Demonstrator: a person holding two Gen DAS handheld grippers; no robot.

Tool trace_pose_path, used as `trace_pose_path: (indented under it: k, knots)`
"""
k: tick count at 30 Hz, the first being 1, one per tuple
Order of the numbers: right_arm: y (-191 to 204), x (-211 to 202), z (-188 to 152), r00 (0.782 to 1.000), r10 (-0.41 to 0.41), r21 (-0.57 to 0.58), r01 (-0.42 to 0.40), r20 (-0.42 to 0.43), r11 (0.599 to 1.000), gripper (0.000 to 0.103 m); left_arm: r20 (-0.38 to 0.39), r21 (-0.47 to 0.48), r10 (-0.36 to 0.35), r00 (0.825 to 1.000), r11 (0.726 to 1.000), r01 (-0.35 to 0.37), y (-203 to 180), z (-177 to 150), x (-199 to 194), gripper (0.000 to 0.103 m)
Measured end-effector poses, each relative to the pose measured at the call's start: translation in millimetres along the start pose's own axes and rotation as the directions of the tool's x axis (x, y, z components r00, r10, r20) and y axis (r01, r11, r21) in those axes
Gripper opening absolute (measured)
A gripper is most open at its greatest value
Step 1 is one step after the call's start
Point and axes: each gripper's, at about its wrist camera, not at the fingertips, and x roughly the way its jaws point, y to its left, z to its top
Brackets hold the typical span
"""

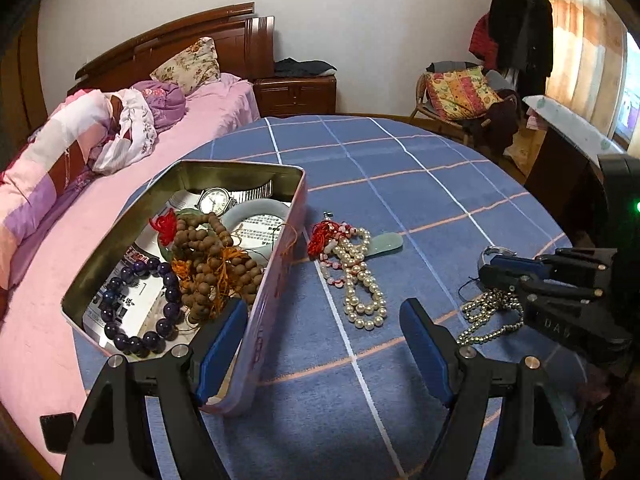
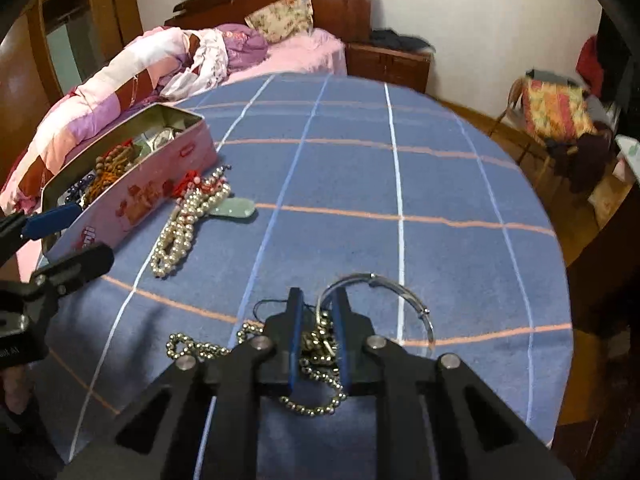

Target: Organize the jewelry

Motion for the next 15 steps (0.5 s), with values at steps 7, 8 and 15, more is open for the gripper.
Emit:
trace_pose_path:
  k: [7, 8, 15]
  knots:
    - [3, -4, 3, 1.0, 0.002, -0.025, -0.001, 0.013, 1.0, 0.051, 0.009, -0.006, -0.003, 1.0, 1.0, 0.003, -3, 1, 0, 0.079]
    - [5, -2, 4, 1.0, -0.001, -0.033, 0.002, 0.006, 0.999, 0.051, 0.011, 0.001, 0.002, 1.0, 1.0, -0.002, -4, 1, 1, 0.079]
    - [14, 12, 6, 1.0, -0.016, -0.072, 0.015, -0.015, 0.997, 0.009, 0.041, 0.017, -0.035, 0.999, 0.999, 0.034, -6, 8, 1, 0.079]
